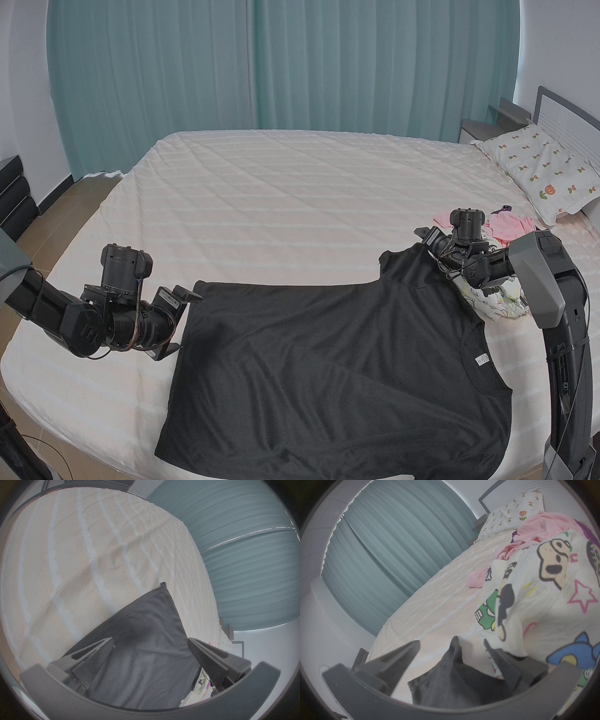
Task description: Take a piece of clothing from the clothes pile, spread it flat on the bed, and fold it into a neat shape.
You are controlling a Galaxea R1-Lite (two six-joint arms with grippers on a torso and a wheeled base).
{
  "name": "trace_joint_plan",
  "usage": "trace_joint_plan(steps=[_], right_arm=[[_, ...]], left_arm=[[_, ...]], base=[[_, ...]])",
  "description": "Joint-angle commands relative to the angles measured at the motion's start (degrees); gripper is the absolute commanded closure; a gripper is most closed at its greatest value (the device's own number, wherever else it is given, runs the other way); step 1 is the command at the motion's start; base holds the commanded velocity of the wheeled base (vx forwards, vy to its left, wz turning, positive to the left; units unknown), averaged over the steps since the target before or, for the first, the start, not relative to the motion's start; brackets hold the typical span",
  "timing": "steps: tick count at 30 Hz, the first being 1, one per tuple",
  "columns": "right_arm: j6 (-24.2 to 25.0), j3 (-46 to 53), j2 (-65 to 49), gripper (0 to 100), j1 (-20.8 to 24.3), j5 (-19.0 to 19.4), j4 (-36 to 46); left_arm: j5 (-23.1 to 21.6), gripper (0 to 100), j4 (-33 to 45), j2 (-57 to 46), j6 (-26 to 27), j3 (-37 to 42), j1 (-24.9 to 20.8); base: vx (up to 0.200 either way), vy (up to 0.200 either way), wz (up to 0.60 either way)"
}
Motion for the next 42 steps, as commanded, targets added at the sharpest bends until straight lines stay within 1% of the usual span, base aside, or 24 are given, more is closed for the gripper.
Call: trace_joint_plan(steps=[1, 2, 5, 7, 9, 11, 14, 15, 17, 21, 23, 26, 29, 31, 37, 42], right_arm=[[0.8, 4.9, -5.3, 0, 0.5, 0.9, -1.3], [0.9, 12.2, -10.3, 0, 1.1, 3.0, -3.5], [0.9, 22.5, -17.6, 0, 1.2, 6.0, -8.1], [0.5, 30.6, -22.8, 0, 1.6, 9.4, -11.2], [0.5, 37.9, -27.2, 0, 1.9, 11.1, -13.3], [0.6, 43.3, -30.2, 0, 2.1, 11.2, -14.7], [1.0, 53.1, -35.4, 0, 2.7, 10.4, -15.4], [1.6, 58.3, -38.6, 0, 2.7, 10.4, -15.6], [2.3, 61.3, -40.3, 0, 2.7, 10.4, -15.8], [6.5, 71.5, -44.8, 0, 2.5, 10.4, -18.9], [7.2, 73.3, -45.0, 0, 2.5, 10.3, -19.8], [8.8, 81.0, -46.2, 0, 1.8, 10.2, -26.4], [10.7, 85.1, -46.8, 0, 1.7, 10.2, -30.7], [11.2, 86.9, -46.8, 0, 1.7, 10.2, -32.8], [11.3, 89.3, -47.0, 0, 1.6, 10.2, -33.8], [11.3, 89.7, -47.0, 0, 1.9, 10.4, -33.8]], left_arm=[[0.0, 0, 0.0, -1.0, 0.1, 0.3, 0.0], [-0.1, 0, 0.0, -2.4, 0.1, 0.8, 0.0], [-0.1, 0, 0.0, -4.6, 0.4, 2.3, 0.0], [-0.1, 0, 0.4, -5.6, 0.3, 2.4, -0.1], [-0.1, 0, 0.6, -6.4, 0.2, 2.8, -0.4], [-0.1, 0, 0.7, -7.1, 0.1, 3.5, -0.5], [-0.1, 0, 0.6, -8.1, 0.1, 6.7, -1.6], [-0.1, 0, 0.4, -8.7, 0.1, 8.5, -1.9], [-0.1, 0, 0.3, -9.1, 0.1, 9.4, -2.0], [-0.1, 0, 0.1, -9.3, 0.3, 12.6, -3.4], [-0.1, 0, 0.1, -9.3, 0.2, 12.9, -3.6], [-0.1, 0, 0.2, -10.2, 0.4, 14.4, -4.0], [0.0, 0, 0.1, -10.4, 0.6, 15.2, -4.3], [-0.1, 0, 0.1, -10.3, 0.6, 15.6, -4.3], [0.1, 0, 0.1, -9.8, 0.9, 16.4, -4.5], [0.7, 0, -0.2, -7.4, 2.6, 16.6, -4.5]], base=[[0.0, 0.0, 0.0], [0.0, 0.0, 0.0], [0.0, 0.0, 0.0], [0.0, 0.0, 0.0], [0.0, 0.0, 0.0], [-0.1, 0.0, 0.0], [-0.2, 0.0, 0.0], [-0.2, 0.0, 0.0], [-0.2, 0.0, 0.0], [-0.2, 0.0, 0.0], [-0.2, 0.0, 0.0], [-0.2, 0.0, 0.0], [-0.2, 0.0, 0.0], [-0.2, 0.0, 0.0], [0.0, 0.0, 0.0], [0.0, 0.0, 0.0]])
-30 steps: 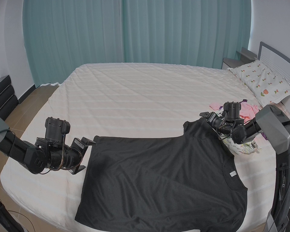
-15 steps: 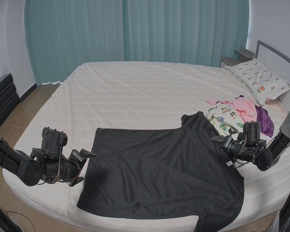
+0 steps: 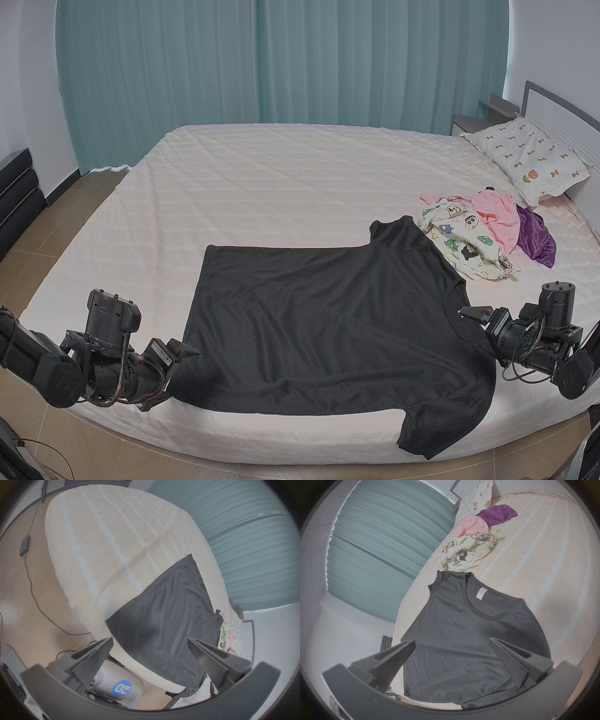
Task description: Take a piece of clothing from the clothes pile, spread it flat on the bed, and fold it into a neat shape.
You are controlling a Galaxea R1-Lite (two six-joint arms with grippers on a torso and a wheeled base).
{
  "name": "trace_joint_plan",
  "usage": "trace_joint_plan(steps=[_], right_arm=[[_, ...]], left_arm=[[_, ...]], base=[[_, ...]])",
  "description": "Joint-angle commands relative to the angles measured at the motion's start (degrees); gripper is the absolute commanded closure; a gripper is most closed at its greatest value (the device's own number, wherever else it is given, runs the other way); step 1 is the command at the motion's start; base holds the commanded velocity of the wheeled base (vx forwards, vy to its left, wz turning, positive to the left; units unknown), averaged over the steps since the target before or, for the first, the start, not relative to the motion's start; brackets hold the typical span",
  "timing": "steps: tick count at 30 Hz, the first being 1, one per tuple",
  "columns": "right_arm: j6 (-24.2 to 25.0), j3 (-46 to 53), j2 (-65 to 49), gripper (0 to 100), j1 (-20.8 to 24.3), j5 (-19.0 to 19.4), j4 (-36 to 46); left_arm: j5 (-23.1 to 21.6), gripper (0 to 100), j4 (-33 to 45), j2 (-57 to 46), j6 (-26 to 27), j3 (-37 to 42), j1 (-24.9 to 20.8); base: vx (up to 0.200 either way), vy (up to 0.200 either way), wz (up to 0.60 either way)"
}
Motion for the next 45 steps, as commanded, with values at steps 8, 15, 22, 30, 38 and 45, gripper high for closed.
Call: trace_joint_plan(steps=[8, 15, 22, 30, 38, 45], right_arm=[[0.1, 0.8, -0.8, 0, 0.3, 0.0, 0.1], [0.0, 1.2, -0.9, 0, 0.3, -0.1, 0.1], [0.0, 1.2, -0.8, 0, 0.4, 0.0, 0.1], [-0.3, 1.9, -1.0, 0, 0.7, -0.1, 0.1], [-6.2, 4.3, -0.7, 0, 0.0, -0.2, 1.6], [-14.0, 4.6, -0.7, 0, -2.9, -0.2, 9.5]], left_arm=[[1.3, 0, -4.3, 7.5, 0.3, 0.5, -0.2], [1.3, 0, -4.7, 8.4, 0.4, 1.0, -0.2], [1.7, 0, -4.9, 11.6, 0.5, 0.8, -0.7], [3.0, 100, -10.2, 14.8, -0.1, 0.8, -0.4], [5.0, 100, -10.8, 15.3, 0.1, 2.0, -0.2], [5.0, 100, -10.4, 8.8, 0.2, 2.7, 0.5]], base=[[0.0, 0.0, 0.0], [0.0, 0.0, 0.0], [0.0, 0.0, 0.0], [0.0, 0.0, 0.0], [0.0, 0.0, 0.0], [0.0, 0.0, 0.0]])
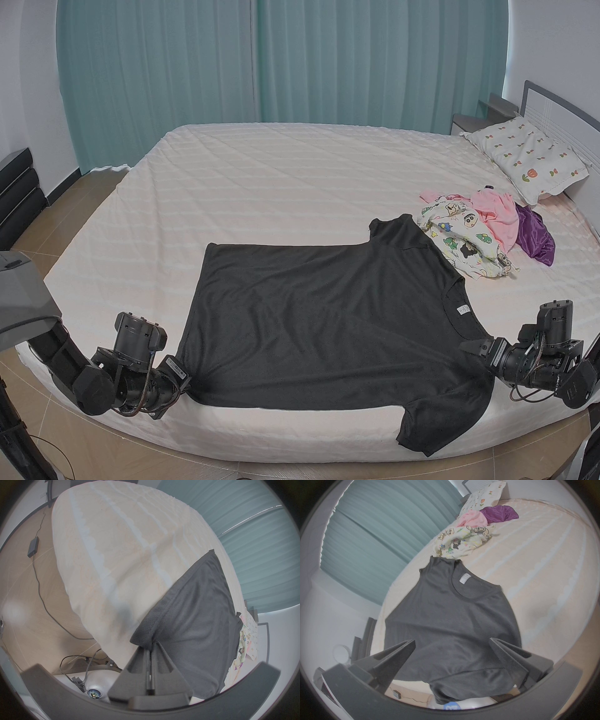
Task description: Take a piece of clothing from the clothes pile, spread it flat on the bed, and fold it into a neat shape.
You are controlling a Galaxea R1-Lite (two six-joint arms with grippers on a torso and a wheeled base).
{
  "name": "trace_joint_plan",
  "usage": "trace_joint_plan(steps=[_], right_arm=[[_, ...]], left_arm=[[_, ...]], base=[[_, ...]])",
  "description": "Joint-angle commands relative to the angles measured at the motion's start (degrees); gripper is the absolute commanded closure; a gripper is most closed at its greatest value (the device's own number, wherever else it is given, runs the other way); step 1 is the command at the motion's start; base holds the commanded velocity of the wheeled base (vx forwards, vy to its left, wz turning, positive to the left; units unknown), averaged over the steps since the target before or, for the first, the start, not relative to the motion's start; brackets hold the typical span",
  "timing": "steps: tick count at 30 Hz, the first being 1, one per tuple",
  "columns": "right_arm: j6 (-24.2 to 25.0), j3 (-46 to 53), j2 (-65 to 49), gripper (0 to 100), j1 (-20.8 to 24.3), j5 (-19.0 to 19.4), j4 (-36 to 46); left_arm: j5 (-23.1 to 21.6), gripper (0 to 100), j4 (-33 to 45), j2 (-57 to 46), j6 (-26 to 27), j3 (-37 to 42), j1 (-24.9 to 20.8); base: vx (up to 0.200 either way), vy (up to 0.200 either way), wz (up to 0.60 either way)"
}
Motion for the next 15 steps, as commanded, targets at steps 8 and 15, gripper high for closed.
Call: trace_joint_plan(steps=[8, 15], right_arm=[[-7.3, -0.6, 1.0, 0, -6.5, 0.5, 8.5], [-7.8, -0.7, 3.7, 0, -6.2, 2.3, 8.4]], left_arm=[[0.0, 100, 0.0, -4.3, 0.1, 0.6, 1.0], [-0.6, 100, -0.1, -4.7, -0.3, 0.5, 1.0]], base=[[0.0, 0.0, 0.0], [0.0, 0.0, 0.0]])
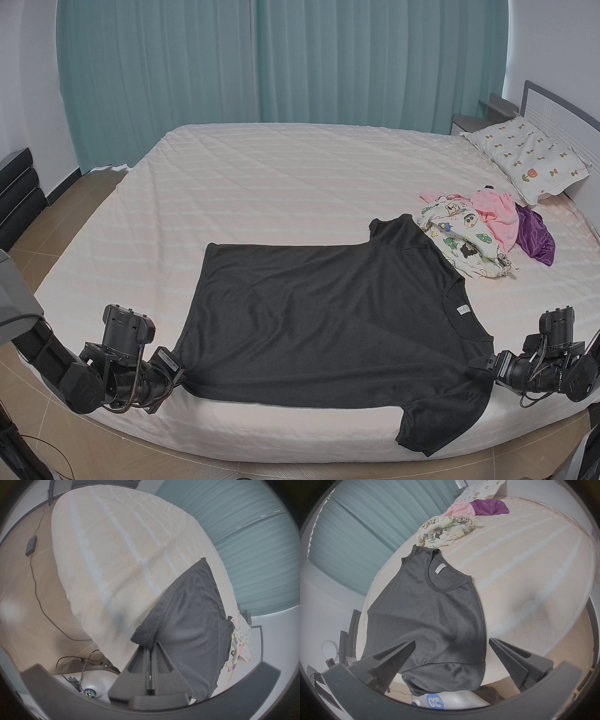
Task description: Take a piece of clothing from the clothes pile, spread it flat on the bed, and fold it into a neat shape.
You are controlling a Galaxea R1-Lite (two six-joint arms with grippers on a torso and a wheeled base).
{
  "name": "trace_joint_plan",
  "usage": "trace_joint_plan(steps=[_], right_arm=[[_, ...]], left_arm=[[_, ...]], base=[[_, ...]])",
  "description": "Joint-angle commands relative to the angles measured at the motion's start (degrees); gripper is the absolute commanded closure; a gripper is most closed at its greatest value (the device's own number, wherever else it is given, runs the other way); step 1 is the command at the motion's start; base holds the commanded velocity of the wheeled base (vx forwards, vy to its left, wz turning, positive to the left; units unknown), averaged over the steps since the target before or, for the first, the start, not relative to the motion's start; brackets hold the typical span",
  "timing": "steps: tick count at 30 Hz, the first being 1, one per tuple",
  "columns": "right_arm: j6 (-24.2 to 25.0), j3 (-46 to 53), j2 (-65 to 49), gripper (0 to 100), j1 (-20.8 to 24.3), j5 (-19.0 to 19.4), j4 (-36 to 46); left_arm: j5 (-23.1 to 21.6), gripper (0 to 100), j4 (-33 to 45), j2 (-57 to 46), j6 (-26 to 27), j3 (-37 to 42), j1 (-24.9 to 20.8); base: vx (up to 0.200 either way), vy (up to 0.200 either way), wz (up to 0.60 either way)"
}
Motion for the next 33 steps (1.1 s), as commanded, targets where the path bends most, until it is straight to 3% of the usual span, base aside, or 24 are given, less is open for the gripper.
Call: trace_joint_plan(steps=[1, 3, 4, 21, 30, 31, 33], right_arm=[[0.2, -0.1, 2.2, 0, 0.0, 1.2, -0.4], [0.0, -0.3, 3.5, 0, -0.3, 2.4, -0.4], [0.0, -0.4, 4.4, 100, -0.3, 2.4, -0.4], [2.2, -4.0, 2.2, 100, -2.6, 2.7, -2.3], [3.4, -13.0, 4.6, 100, -1.6, 6.0, -2.6], [3.4, -13.0, 4.6, 0, -1.6, 6.0, -2.6], [3.5, -15.5, 5.9, 0, -1.5, 6.0, -2.6]], left_arm=[[-0.1, 100, -0.1, -0.4, -0.1, -0.1, 0.0], [-0.1, 100, -0.2, -0.3, -0.1, -0.1, 0.0], [-0.1, 100, -0.3, -0.2, -0.1, -0.1, 0.0], [-0.2, 100, -0.6, -0.4, -0.1, -0.1, 0.0], [-0.5, 100, -0.6, -0.3, -0.2, -0.1, -0.2], [-0.5, 100, -0.6, -0.3, -0.2, -0.1, -0.2], [-0.5, 100, -0.6, -0.2, -0.2, -0.1, -0.3]], base=[[0.0, 0.0, 0.0], [0.0, 0.0, 0.0], [0.0, 0.0, 0.0], [0.0, 0.0, 0.0], [0.0, 0.0, 0.0], [0.0, 0.0, 0.0], [0.0, 0.0, 0.0]])
